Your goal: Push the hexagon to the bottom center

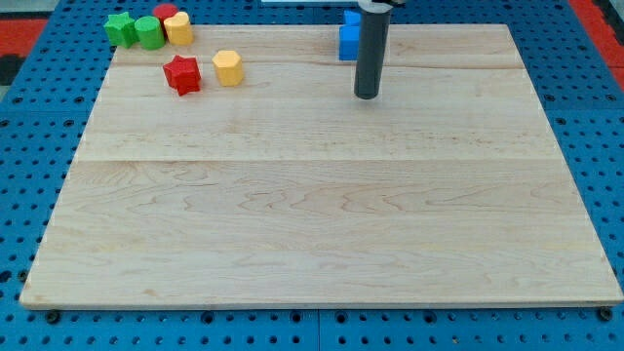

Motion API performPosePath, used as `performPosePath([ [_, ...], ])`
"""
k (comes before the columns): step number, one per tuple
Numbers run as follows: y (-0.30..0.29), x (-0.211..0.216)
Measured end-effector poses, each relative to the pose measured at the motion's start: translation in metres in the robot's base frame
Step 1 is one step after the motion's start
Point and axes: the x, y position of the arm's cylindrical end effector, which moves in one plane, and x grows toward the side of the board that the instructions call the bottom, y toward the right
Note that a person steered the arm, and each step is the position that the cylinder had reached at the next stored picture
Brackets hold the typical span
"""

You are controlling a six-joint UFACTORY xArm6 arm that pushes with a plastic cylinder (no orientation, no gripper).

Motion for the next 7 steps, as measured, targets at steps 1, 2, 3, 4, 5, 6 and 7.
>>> performPosePath([
  [1, 0.004, -0.030],
  [2, -0.054, -0.045],
  [3, -0.091, -0.099],
  [4, -0.120, -0.139],
  [5, -0.172, -0.139],
  [6, -0.199, -0.137],
  [7, -0.214, -0.126],
])
